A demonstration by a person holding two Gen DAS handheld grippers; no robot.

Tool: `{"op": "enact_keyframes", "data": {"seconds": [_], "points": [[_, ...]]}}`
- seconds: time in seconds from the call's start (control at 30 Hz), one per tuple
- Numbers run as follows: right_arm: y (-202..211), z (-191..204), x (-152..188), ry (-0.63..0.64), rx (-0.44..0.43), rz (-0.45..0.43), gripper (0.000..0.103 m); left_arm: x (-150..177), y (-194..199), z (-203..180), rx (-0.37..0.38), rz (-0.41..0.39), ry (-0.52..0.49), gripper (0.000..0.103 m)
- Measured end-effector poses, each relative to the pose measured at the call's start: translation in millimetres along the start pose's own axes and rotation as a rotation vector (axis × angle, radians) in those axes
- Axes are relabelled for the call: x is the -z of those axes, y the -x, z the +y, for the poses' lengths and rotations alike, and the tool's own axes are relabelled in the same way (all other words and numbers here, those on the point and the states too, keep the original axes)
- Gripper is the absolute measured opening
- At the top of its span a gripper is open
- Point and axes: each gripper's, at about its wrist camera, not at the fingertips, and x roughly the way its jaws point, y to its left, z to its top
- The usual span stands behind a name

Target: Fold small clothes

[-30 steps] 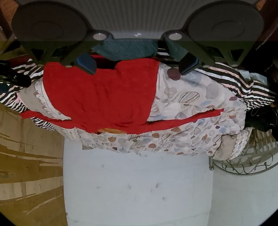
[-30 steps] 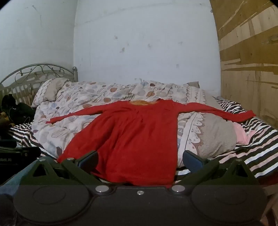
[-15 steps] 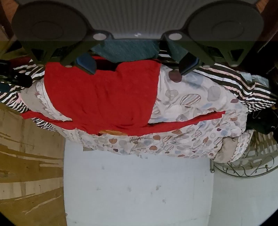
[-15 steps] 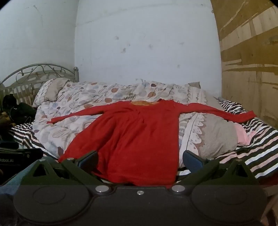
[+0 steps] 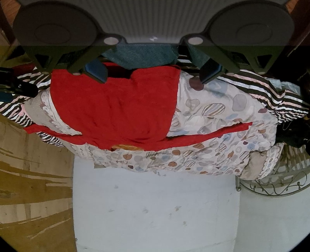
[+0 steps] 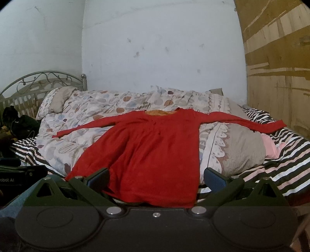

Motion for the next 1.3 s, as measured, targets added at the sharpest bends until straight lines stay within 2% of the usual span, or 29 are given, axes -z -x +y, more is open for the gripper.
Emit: {"op": "enact_keyframes", "data": {"seconds": [1.3], "points": [[-0.6,-1.9,-2.7,-0.019,-0.002,0.003,0.103,-0.9,1.6,-1.2,0.0,-0.004,0.0,0.103]]}}
